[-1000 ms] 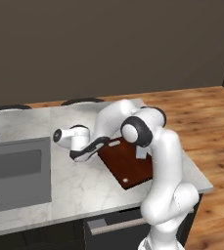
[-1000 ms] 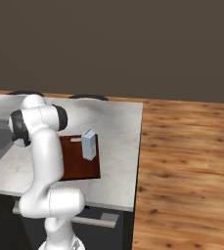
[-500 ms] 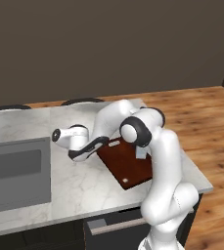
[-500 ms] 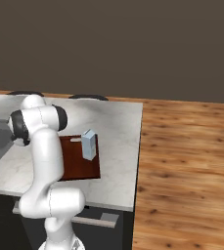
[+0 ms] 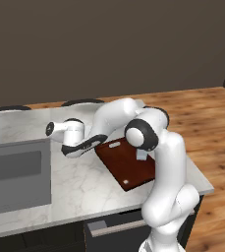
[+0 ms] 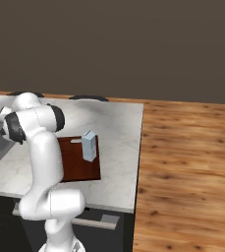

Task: Take out the milk from the fridge and place it on the tray on the counter. Then take the sugar cube near the tray and place it in the tray.

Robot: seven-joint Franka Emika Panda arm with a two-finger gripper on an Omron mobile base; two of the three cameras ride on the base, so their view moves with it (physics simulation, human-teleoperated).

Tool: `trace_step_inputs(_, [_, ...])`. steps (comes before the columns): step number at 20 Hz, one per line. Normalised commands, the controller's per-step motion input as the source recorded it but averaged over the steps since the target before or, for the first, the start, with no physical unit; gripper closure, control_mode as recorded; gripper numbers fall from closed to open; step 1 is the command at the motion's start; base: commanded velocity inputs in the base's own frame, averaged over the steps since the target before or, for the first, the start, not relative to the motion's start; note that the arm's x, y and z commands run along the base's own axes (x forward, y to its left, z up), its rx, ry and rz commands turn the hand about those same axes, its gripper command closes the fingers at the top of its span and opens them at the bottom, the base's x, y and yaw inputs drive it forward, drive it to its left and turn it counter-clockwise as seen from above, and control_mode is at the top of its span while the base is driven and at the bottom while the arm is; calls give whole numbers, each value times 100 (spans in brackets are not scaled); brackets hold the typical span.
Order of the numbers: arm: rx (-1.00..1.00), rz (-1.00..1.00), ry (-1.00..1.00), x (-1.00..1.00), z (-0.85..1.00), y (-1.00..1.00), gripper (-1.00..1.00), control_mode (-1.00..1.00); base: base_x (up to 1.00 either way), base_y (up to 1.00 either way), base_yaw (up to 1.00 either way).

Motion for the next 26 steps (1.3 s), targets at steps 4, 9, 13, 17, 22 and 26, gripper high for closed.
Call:
trace_step_inputs(4, [0,-11,0,-37,100,-4,100,-100,0,0,0])
trace_step_inputs(9, [0,-16,-2,-74,64,-55,100,-100,0,0,0])
trace_step_inputs(13, [6,-18,-10,-100,10,-100,100,-100,0,0,0])
trace_step_inputs(17, [16,-20,-8,-100,5,-94,100,-100,0,0,0])
trace_step_inputs(22, [33,-21,-8,-71,35,-75,100,-100,0,0,0])
trace_step_inputs(26, [35,-9,-5,-16,30,-67,100,-100,0,0,0])
